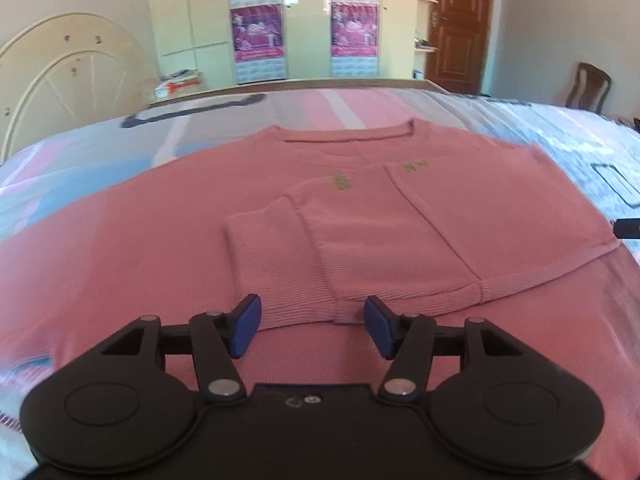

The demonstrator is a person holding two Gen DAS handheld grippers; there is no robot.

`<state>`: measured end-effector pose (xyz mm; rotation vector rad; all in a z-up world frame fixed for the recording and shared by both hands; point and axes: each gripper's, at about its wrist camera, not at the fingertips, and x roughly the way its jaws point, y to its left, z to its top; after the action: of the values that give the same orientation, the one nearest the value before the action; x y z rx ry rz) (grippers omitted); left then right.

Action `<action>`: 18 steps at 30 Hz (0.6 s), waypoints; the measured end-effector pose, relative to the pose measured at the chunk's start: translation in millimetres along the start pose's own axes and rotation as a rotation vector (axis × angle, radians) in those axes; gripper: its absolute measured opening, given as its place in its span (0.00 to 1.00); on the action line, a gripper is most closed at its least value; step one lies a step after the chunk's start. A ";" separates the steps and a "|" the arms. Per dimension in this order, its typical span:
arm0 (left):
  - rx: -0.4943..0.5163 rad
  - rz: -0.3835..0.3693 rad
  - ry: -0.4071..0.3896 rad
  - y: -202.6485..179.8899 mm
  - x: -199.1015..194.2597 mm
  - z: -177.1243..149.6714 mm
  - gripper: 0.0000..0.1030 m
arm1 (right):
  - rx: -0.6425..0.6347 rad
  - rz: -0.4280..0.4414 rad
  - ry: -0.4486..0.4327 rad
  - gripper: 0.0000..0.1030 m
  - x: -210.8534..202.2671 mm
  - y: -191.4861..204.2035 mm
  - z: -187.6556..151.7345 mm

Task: Fold small clothes
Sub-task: 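Move the left gripper to the other sleeve cuff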

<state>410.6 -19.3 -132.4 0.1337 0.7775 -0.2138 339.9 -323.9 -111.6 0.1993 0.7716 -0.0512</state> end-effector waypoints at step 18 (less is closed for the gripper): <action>-0.359 0.317 0.010 212.3 -80.0 -68.3 0.53 | -0.172 0.161 0.018 0.35 36.0 146.6 12.4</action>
<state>359.6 211.5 -115.4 -0.0823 0.7820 0.2274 391.6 -181.7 -104.5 0.0986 0.7716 0.1693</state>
